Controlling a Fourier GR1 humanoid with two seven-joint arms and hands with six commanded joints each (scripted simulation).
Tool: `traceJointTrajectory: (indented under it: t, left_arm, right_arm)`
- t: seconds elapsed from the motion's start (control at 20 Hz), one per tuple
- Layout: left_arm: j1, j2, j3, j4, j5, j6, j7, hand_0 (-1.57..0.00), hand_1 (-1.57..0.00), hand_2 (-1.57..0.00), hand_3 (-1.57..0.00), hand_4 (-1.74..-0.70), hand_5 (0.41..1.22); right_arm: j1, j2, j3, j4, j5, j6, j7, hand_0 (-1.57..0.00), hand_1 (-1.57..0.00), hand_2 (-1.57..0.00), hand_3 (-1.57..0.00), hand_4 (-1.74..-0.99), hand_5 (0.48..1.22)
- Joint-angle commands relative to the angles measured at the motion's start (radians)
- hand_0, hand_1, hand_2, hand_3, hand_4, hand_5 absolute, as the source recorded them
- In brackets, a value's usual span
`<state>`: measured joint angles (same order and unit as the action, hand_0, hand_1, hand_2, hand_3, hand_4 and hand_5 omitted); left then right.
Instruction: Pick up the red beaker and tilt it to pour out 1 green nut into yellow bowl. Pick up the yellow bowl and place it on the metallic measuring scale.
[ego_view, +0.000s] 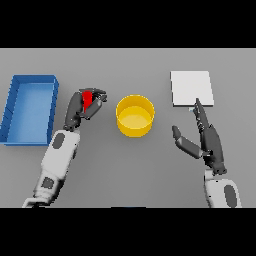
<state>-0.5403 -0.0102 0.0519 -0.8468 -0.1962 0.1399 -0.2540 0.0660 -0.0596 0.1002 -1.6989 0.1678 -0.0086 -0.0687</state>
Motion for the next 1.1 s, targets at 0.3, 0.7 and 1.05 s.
traceJointTrajectory:
  t: [0.3, 0.7, 1.05]
  left_arm:
    - [0.003, -0.003, 0.036, -0.069, 0.107, -0.078, 0.011, -1.51, -1.52, -1.52, -1.5, -1.68, 1.144]
    - [-0.012, 0.07, -0.031, -0.192, 0.091, -0.117, 0.119, -1.56, -1.56, -1.56, -1.55, -1.72, 1.133]
    - [-0.097, 0.173, -0.143, -0.164, -0.036, -0.138, 0.169, -1.56, -1.57, -1.57, -1.56, -1.73, 1.124]
  right_arm:
    - [0.002, -0.004, 0.006, 0.014, 0.022, -0.006, -0.02, 0.0, 0.0, 0.0, 0.0, -1.238, 0.643]
    - [0.003, -0.014, 0.011, 0.009, 0.05, -0.019, -0.055, 0.0, 0.0, 0.0, 0.0, -1.219, 0.659]
    - [0.016, -0.015, 0.018, 0.003, 0.068, -0.026, -0.041, 0.0, 0.0, 0.0, 0.0, -1.199, 0.658]
